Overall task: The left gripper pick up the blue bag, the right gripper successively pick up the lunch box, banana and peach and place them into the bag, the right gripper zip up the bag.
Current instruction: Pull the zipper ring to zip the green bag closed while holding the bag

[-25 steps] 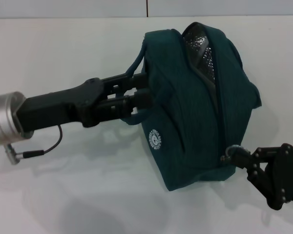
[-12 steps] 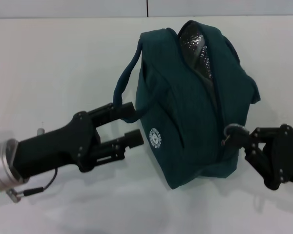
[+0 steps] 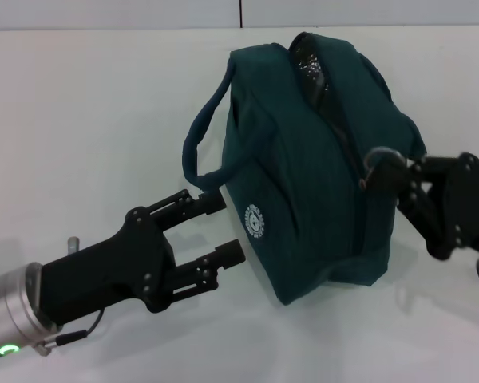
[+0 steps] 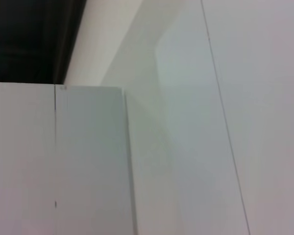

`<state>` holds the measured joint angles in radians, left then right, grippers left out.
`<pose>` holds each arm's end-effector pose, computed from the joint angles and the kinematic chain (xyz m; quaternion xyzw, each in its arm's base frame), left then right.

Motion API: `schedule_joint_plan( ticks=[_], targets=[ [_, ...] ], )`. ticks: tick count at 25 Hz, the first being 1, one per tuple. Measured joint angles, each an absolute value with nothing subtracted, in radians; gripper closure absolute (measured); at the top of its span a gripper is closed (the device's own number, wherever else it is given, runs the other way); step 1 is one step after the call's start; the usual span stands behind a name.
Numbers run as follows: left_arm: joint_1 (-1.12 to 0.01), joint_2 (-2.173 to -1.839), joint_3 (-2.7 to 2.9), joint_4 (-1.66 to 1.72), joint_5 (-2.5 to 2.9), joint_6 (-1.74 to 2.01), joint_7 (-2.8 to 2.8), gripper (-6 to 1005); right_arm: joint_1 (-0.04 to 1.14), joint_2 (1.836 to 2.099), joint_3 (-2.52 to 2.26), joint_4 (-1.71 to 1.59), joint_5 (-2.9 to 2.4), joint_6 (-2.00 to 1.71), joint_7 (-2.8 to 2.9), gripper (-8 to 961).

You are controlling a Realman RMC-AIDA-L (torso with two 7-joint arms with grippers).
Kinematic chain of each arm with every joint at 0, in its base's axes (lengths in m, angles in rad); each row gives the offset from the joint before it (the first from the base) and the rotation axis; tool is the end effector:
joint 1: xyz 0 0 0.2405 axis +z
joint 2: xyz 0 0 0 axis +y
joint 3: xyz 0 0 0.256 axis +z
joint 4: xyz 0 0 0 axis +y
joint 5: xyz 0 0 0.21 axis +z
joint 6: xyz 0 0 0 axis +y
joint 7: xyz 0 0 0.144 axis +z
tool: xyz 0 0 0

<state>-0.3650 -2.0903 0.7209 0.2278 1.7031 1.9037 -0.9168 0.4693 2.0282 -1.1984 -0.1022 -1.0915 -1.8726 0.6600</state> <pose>-0.2643 0.2231 -0.0321 -0.8546 -0.1720 -0.4824 0.0851 0.2457 0.2580 -0.0189 -0.8417 0.0616 0.5091 0.1691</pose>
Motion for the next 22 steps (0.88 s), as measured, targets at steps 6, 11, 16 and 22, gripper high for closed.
schedule_joint_plan(
  ticks=[6,11,16,22],
  targets=[
    [-0.365,-2.093,0.721,0.208,1.714,1.862,-0.91,337,0.546,2.028,-1.197,-0.061,-1.062,-1.87,0.663,939],
    [-0.38,-2.097,0.718,0.173,1.706,1.845,-0.885,351,0.585,2.028,-1.199,-0.063,-1.046,-1.822,0.701,939],
    [-0.396,-2.1,0.715,0.146,1.658,1.807,-0.872,365,0.634,2.028,-1.2,-0.059,-1.045,-1.796,0.716,938],
    [-0.431,-2.099,0.713,0.105,1.618,1.765,-0.861,382,0.663,2.028,-1.197,-0.056,-1.043,-1.758,0.738,938]
  ],
)
